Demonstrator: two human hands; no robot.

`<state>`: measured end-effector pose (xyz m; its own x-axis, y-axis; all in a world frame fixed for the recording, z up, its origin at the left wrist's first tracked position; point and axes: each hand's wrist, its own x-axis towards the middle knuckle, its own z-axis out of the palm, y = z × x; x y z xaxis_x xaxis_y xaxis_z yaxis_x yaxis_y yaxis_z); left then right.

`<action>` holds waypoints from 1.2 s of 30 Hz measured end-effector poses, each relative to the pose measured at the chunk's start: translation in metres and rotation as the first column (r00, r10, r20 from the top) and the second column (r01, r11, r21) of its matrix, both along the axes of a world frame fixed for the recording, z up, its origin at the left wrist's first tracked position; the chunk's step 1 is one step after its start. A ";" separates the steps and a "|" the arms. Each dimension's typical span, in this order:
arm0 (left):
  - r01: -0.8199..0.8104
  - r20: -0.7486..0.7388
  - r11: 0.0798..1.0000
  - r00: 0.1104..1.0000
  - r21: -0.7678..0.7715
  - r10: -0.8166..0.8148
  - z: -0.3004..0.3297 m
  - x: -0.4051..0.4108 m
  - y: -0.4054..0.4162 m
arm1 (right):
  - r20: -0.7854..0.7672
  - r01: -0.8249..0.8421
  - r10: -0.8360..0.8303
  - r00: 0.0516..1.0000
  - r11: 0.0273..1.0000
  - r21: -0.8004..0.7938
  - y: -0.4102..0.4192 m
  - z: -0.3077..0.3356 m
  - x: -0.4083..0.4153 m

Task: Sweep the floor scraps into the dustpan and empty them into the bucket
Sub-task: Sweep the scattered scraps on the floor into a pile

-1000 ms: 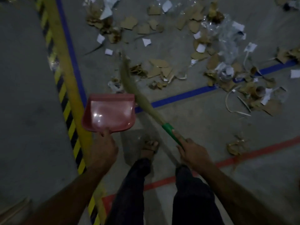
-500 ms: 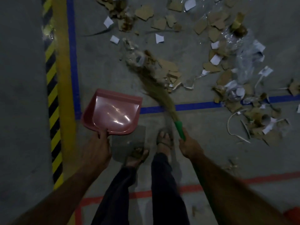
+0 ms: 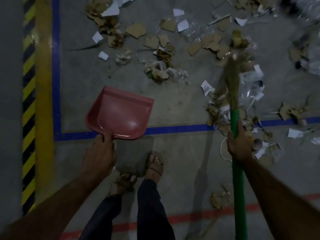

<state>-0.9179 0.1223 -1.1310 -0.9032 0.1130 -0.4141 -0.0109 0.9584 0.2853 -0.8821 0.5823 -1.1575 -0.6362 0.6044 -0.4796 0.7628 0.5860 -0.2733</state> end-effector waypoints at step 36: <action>-0.132 -0.110 0.989 0.986 -0.060 0.125 -0.022 -0.082 -0.067 | 0.287 -0.170 0.260 0.922 0.938 -0.303 -0.150 -0.044 -0.093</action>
